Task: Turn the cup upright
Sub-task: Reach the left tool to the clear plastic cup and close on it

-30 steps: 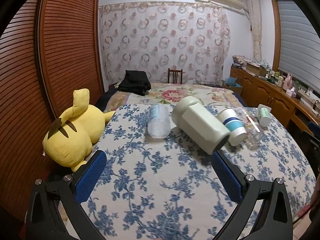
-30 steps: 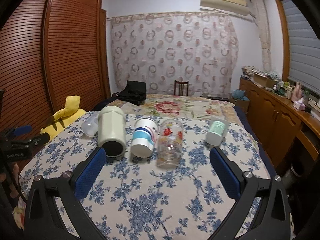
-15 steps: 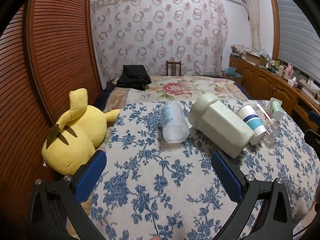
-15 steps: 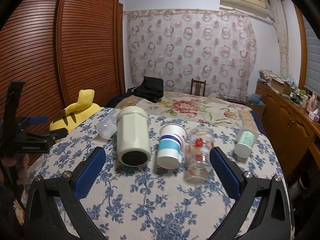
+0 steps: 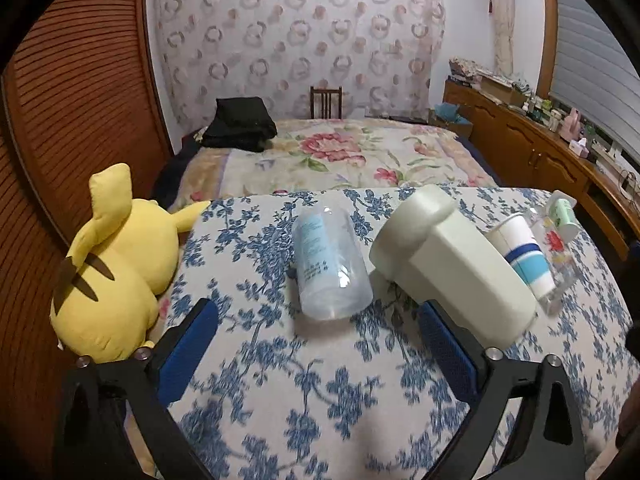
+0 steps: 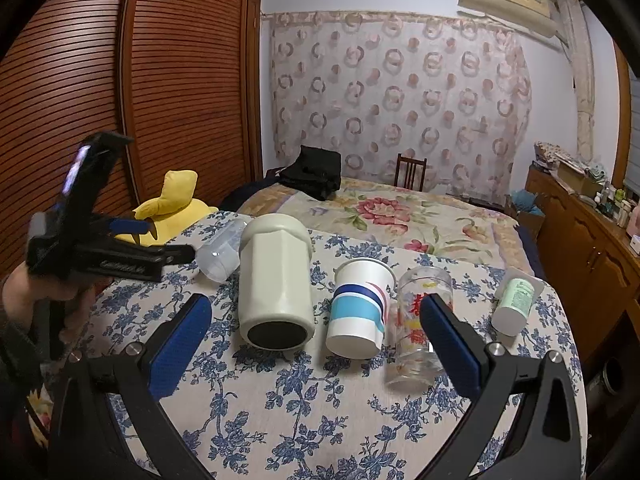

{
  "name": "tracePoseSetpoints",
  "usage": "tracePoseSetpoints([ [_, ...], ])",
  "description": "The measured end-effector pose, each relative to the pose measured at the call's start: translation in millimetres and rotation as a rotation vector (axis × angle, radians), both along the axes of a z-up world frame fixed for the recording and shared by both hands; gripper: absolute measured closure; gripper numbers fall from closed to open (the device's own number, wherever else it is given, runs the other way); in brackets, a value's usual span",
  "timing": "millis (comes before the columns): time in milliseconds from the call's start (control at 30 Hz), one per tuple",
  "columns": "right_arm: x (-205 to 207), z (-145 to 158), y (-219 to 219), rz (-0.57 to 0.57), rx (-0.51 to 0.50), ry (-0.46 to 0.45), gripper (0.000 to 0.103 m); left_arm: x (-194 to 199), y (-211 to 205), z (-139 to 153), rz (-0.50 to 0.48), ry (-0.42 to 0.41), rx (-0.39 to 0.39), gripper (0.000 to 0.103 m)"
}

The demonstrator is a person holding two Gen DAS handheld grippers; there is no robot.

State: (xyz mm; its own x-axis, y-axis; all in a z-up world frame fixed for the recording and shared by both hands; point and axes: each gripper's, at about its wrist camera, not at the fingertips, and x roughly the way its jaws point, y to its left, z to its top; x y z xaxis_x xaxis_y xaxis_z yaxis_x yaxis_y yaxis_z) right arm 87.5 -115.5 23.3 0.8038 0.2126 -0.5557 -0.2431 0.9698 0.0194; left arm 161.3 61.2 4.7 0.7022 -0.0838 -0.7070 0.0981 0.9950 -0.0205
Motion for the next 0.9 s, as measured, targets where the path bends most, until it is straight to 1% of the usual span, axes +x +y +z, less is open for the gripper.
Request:
tracePoseSetpoints([
  [33, 1.9, -0.9, 0.0, 0.001, -0.003, 0.005, 0.000, 6.4, 1.4, -0.1, 0.001, 0.011, -0.005, 0.009],
  [100, 4.8, -2.2, 0.8, 0.003, -0.005, 0.013, 0.000, 15.8, 3.9, 0.4, 0.009, 0.033, -0.014, 0.017],
  [200, 8.2, -4.2, -0.8, 0.004, -0.005, 0.020, 0.000, 23.4, 6.1, 1.6, 0.012, 0.057, -0.026, 0.023],
  [500, 15.3, -11.3, -5.9, -0.002, -0.005, 0.042, 0.000, 33.6, 4.2, 4.3, -0.002, 0.113, -0.050, 0.026],
  [533, 15.5, -11.7, -6.3, -0.002, -0.004, 0.043, 0.000, 34.9, 4.7, 4.6, -0.005, 0.120, -0.051, 0.027],
  [600, 15.7, -12.2, -7.8, -0.004, -0.003, 0.043, 0.000, 37.9, 4.8, 4.6, -0.008, 0.137, -0.045, 0.035],
  [633, 15.8, -12.4, -8.2, -0.005, -0.003, 0.043, 0.000, 40.2, 3.8, 4.8, -0.006, 0.143, -0.040, 0.037],
  [700, 15.5, -12.7, -10.2, -0.008, -0.002, 0.043, 0.000, 40.5, 5.6, 4.5, 0.001, 0.155, -0.036, 0.045],
  [800, 15.0, -13.7, -12.1, -0.012, -0.003, 0.043, 0.000, 39.6, 4.9, 8.0, 0.011, 0.144, -0.040, 0.045],
  [900, 11.9, -13.6, -12.5, -0.014, -0.004, 0.042, 0.000, 30.9, 4.3, 11.3, 0.018, 0.126, -0.018, 0.046],
])
